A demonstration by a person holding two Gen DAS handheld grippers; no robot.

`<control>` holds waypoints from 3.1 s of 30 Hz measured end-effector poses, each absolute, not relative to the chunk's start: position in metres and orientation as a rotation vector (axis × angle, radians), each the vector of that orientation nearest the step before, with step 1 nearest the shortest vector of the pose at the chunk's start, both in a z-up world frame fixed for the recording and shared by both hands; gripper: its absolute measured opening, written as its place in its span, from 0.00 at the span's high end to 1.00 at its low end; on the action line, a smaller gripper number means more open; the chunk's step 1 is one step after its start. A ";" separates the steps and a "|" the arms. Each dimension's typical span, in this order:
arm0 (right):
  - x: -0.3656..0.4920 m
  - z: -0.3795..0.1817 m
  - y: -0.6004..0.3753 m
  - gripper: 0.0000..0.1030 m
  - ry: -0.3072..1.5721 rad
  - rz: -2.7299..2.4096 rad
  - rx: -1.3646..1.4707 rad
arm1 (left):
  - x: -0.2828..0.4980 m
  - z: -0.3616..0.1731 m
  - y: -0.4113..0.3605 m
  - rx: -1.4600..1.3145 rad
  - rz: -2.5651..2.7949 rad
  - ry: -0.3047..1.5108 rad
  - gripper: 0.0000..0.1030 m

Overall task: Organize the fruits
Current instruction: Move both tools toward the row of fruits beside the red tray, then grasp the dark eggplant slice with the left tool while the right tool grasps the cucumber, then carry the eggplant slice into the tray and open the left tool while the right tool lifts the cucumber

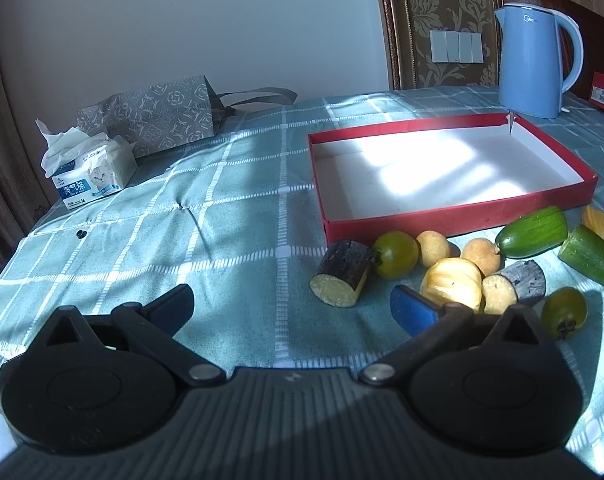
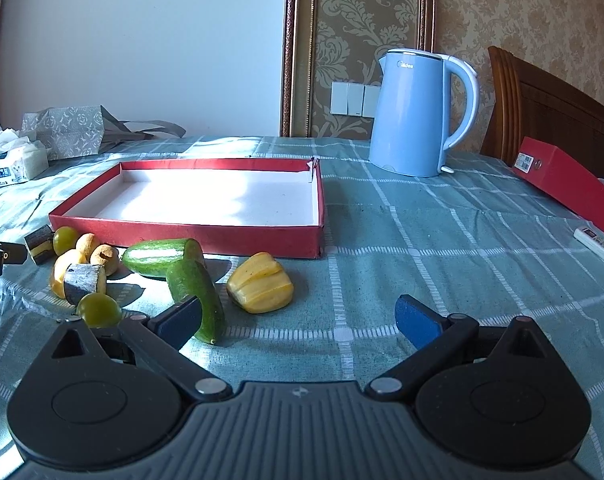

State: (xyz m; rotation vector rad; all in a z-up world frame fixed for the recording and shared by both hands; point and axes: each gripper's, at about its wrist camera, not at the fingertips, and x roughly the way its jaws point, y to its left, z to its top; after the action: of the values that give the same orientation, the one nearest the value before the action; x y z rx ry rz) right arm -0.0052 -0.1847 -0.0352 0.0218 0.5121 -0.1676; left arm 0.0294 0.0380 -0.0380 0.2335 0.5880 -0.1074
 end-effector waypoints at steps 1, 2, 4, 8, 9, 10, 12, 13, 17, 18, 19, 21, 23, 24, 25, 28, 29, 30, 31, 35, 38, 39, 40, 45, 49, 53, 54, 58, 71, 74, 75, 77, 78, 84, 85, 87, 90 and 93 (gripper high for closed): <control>-0.005 -0.035 -0.185 0.00 0.512 -0.168 0.021 | 0.030 -0.038 0.039 0.239 -0.106 0.584 0.00; -0.005 -0.035 -0.185 0.00 0.512 -0.170 0.021 | 0.031 -0.038 0.040 0.243 -0.107 0.579 0.00; -0.004 -0.036 -0.185 0.00 0.513 -0.171 0.021 | 0.034 -0.039 0.041 0.255 -0.119 0.577 0.00; -0.005 -0.034 -0.185 0.00 0.503 -0.165 0.025 | 0.044 -0.040 0.044 0.274 -0.140 0.588 0.00; -0.006 -0.034 -0.185 0.00 0.500 -0.163 0.026 | 0.046 -0.040 0.044 0.283 -0.143 0.593 0.00; -0.006 -0.033 -0.184 0.00 0.498 -0.161 0.026 | 0.048 -0.040 0.044 0.293 -0.145 0.597 0.00; -0.006 -0.033 -0.182 0.00 0.491 -0.159 0.021 | 0.051 -0.040 0.044 0.299 -0.156 0.604 0.00; -0.006 -0.032 -0.181 0.00 0.488 -0.157 0.018 | 0.054 -0.040 0.045 0.292 -0.167 0.616 0.00; -0.007 -0.032 -0.177 0.00 0.485 -0.146 0.008 | 0.061 -0.044 0.042 0.291 -0.204 0.646 0.00; -0.007 -0.032 -0.175 0.00 0.484 -0.144 0.005 | 0.063 -0.046 0.041 0.297 -0.212 0.651 0.00; -0.007 -0.033 -0.175 0.00 0.483 -0.143 0.003 | 0.065 -0.047 0.039 0.301 -0.215 0.653 0.00; -0.007 -0.033 -0.172 0.00 0.482 -0.141 -0.001 | 0.066 -0.050 0.035 0.332 -0.228 0.644 0.00; -0.008 -0.032 -0.171 0.00 0.481 -0.136 -0.003 | 0.068 -0.052 0.029 0.370 -0.240 0.642 0.00; -0.008 -0.032 -0.171 0.00 0.480 -0.133 -0.004 | 0.069 -0.053 0.027 0.378 -0.244 0.642 0.00; -0.008 -0.032 -0.171 0.00 0.479 -0.132 -0.005 | 0.070 -0.053 0.025 0.379 -0.255 0.643 0.00; -0.008 -0.031 -0.170 0.00 0.475 -0.124 -0.006 | 0.073 -0.054 0.021 0.389 -0.273 0.636 0.00; -0.009 -0.031 -0.169 0.00 0.475 -0.122 -0.006 | 0.073 -0.054 0.020 0.395 -0.270 0.632 0.00; -0.009 -0.031 -0.170 0.00 0.474 -0.122 -0.007 | 0.074 -0.055 0.019 0.403 -0.269 0.628 0.00; -0.009 -0.031 -0.169 0.00 0.473 -0.123 -0.008 | 0.076 -0.056 0.018 0.410 -0.270 0.630 0.01; -0.009 -0.031 -0.170 0.00 0.471 -0.123 -0.006 | 0.078 -0.057 0.019 0.399 -0.294 0.648 0.13; -0.009 -0.031 -0.170 0.00 0.469 -0.123 -0.005 | 0.077 -0.055 0.020 0.383 -0.326 0.661 0.25; -0.009 -0.031 -0.171 0.00 0.468 -0.123 -0.004 | 0.077 -0.055 0.020 0.379 -0.336 0.665 0.28; -0.009 -0.032 -0.171 0.00 0.469 -0.122 -0.004 | 0.076 -0.054 0.020 0.372 -0.349 0.671 0.35; -0.009 -0.033 -0.170 0.00 0.468 -0.121 -0.012 | 0.077 -0.052 0.025 0.322 -0.401 0.700 0.55; -0.009 -0.032 -0.171 0.00 0.462 -0.124 -0.010 | 0.079 -0.051 0.032 0.294 -0.404 0.718 0.71; -0.011 -0.031 -0.170 0.00 0.455 -0.124 -0.013 | 0.077 -0.049 0.038 0.273 -0.405 0.723 0.71; -0.010 -0.031 -0.170 0.00 0.454 -0.125 -0.016 | 0.075 -0.049 0.038 0.272 -0.399 0.719 0.71; -0.012 -0.031 -0.170 0.00 0.451 -0.112 -0.044 | 0.066 -0.045 0.040 0.260 -0.374 0.693 0.71; 0.002 -0.037 -0.155 0.46 0.478 0.053 -0.207 | 0.027 -0.006 0.041 0.215 -0.358 0.559 0.71; 0.013 -0.043 -0.152 0.51 0.512 0.091 -0.222 | 0.024 0.000 0.040 0.217 -0.359 0.539 0.71; 0.016 -0.044 -0.152 0.58 0.526 0.106 -0.222 | 0.023 0.002 0.040 0.216 -0.360 0.535 0.71; 0.022 -0.045 -0.152 0.65 0.548 0.141 -0.199 | 0.023 0.004 0.039 0.214 -0.360 0.532 0.71; 0.024 -0.046 -0.153 0.67 0.558 0.152 -0.192 | 0.024 0.004 0.039 0.215 -0.358 0.532 0.71; 0.035 -0.052 -0.153 0.69 0.615 0.192 -0.195 | 0.025 0.003 0.035 0.222 -0.363 0.535 0.71; 0.037 -0.053 -0.153 0.70 0.617 0.194 -0.200 | 0.026 0.003 0.035 0.222 -0.365 0.536 0.71; 0.039 -0.052 -0.153 0.71 0.619 0.199 -0.193 | 0.027 0.003 0.033 0.221 -0.363 0.537 0.71; 0.038 -0.052 -0.154 0.71 0.608 0.198 -0.189 | 0.028 0.005 0.031 0.219 -0.368 0.533 0.71; 0.030 -0.050 -0.154 0.71 0.588 0.190 -0.183 | 0.029 0.008 0.028 0.219 -0.375 0.528 0.71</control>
State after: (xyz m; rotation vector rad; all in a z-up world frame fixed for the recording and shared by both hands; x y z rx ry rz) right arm 0.0302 -0.1542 -0.0500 -0.1834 0.5880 0.1904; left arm 0.0290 0.0282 0.0078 0.2188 0.5282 -0.3745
